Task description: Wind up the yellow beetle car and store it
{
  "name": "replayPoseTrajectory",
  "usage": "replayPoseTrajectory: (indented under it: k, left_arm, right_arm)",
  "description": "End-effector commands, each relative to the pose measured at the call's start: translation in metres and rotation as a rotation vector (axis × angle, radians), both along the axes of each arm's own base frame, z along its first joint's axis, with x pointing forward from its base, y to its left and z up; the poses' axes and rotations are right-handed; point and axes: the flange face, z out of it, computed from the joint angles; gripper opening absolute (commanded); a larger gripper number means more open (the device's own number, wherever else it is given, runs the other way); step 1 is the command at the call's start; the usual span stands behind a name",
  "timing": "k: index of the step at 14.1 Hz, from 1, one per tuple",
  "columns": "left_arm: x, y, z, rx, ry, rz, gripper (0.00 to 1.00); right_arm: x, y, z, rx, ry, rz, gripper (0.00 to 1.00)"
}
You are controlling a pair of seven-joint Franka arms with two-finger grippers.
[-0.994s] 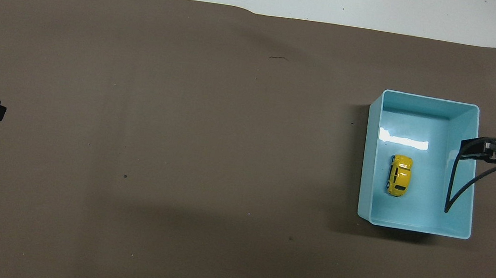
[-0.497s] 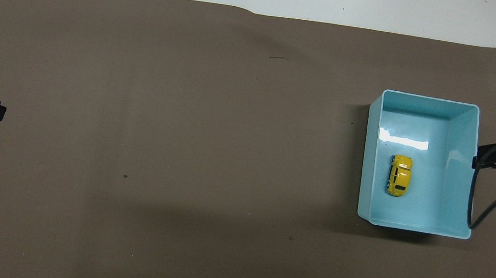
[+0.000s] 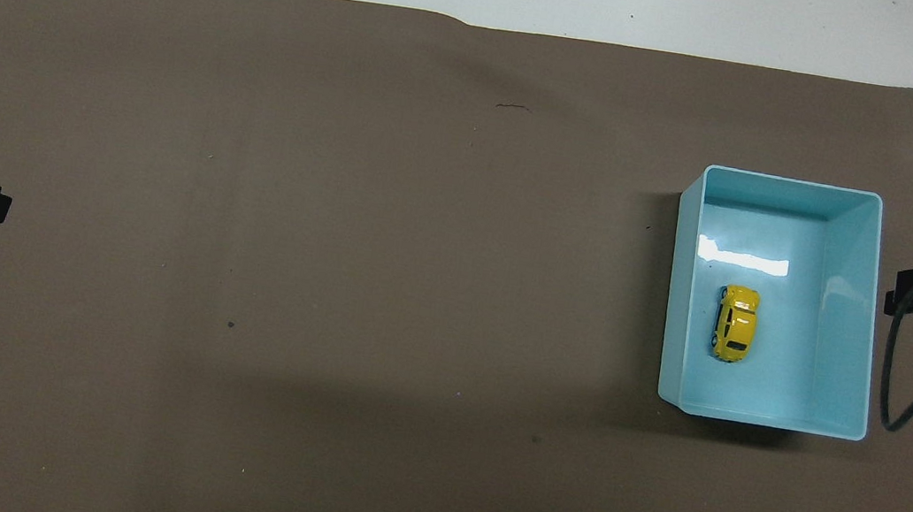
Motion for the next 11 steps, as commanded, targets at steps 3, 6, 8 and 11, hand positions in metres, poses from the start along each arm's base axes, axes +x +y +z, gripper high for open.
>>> replayPoseTrajectory:
  k: [3,6,8,11]
  left_arm:
    - [-0.0015,0.0016,0.0014,-0.008,-0.004,-0.002,1.0]
    - [-0.0017,0.0023,0.0002,-0.002,-0.002,0.059,1.0]
    - [-0.0025,0.0014,0.0009,-0.003,0.0,0.107,1.0]
    - [-0.0018,0.0005,0.0002,-0.003,0.0,0.101,1.0]
  right_arm:
    - [0.001,-0.0042,0.0022,0.016,0.005,-0.019,1.0]
    - [0.0004,-0.0041,0.0016,0.016,0.006,-0.019,1.0]
    - [-0.0002,-0.004,0.0016,0.016,0.008,-0.019,1.0]
    - [-0.0006,-0.0032,0.0024,0.014,0.007,-0.019,1.0]
